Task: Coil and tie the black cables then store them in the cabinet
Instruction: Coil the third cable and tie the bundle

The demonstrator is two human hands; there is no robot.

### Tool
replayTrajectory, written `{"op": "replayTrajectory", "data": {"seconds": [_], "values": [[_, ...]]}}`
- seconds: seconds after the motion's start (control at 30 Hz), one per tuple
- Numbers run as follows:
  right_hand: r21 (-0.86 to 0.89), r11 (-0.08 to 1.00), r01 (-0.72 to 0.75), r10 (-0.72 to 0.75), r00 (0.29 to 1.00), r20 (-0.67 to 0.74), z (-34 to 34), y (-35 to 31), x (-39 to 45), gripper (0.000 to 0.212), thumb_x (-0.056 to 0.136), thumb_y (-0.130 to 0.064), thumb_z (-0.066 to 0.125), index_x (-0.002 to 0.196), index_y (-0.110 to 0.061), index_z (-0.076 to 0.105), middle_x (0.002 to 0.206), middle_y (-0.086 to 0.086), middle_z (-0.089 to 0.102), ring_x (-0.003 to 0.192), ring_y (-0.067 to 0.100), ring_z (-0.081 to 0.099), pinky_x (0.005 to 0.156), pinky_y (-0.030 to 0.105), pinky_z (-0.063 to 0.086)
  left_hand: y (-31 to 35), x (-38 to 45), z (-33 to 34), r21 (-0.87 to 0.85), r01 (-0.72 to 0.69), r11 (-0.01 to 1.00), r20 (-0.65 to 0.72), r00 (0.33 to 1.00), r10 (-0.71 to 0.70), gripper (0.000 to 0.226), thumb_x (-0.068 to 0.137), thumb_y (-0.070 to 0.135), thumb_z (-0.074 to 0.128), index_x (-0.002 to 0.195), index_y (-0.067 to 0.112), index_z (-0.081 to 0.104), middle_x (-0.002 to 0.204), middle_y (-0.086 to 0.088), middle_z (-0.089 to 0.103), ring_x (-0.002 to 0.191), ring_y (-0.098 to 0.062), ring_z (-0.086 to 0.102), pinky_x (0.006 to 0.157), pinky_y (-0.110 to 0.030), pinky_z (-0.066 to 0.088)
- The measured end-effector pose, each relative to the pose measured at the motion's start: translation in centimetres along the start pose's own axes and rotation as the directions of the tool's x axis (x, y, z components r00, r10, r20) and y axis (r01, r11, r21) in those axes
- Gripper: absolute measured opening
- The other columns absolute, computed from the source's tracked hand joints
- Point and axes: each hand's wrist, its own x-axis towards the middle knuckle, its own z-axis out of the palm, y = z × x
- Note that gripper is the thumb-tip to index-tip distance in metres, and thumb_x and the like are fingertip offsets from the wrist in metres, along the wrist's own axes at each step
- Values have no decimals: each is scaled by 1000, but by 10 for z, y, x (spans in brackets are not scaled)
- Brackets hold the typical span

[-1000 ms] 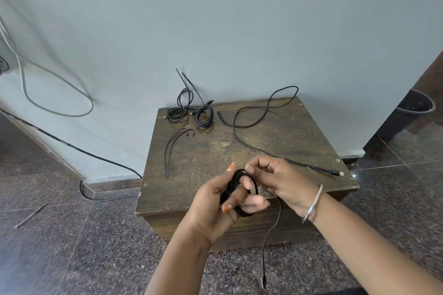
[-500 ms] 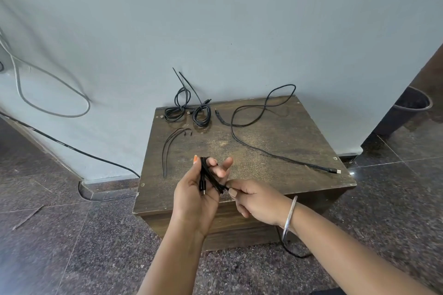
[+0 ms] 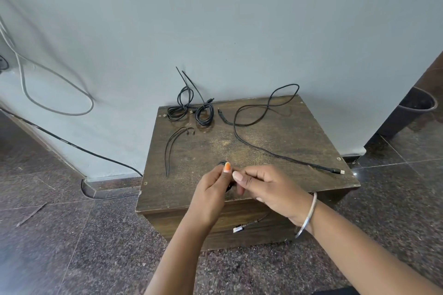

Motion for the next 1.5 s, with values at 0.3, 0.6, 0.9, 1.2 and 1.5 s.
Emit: {"op": "replayTrajectory", "data": {"seconds": [0.3,0.6,0.9,1.2,1.5], "values": [[120,984,132,-115,983,-140,-3,-5,0,38,78,-39,66,60,-7,60,51,2,54,51,16,50,53,28,40,-1,-3,3,-83,179,980,222,962,-157,47,93,45,33,63,25,62,43,-6,49,50,-9,48,62,-21,38],[311,949,55,5,982,-189,-12,6,7,25,76,-29,67,73,-5,60,63,14,50,45,5,42,50,19,35,5,-3,1,-608,424,671,508,858,-82,55,92,45,37,85,3,70,34,-1,39,89,-29,71,98,-40,49],[-42,984,-172,170,985,-43,1,20,11,22,99,-14,42,88,-11,62,55,-8,52,40,0,36,44,15,30,9,0,-7,-873,217,437,164,974,-155,44,92,31,42,78,-1,68,46,-8,47,103,-37,66,101,-52,44],[-409,905,-118,202,965,168,11,13,4,23,100,-28,40,101,-21,63,60,-9,63,45,5,49,53,19,42,1,2,-2,-619,137,773,30,988,-151,45,92,41,40,98,3,62,97,-19,73,100,-26,64,75,-37,49],[-521,853,16,34,996,86,4,1,-3,21,94,-35,51,91,-26,70,56,-12,62,46,2,50,47,17,35,-2,1,1,-22,58,998,-31,998,-59,36,102,26,34,99,4,63,91,-12,74,86,-19,69,74,-26,54]]}}
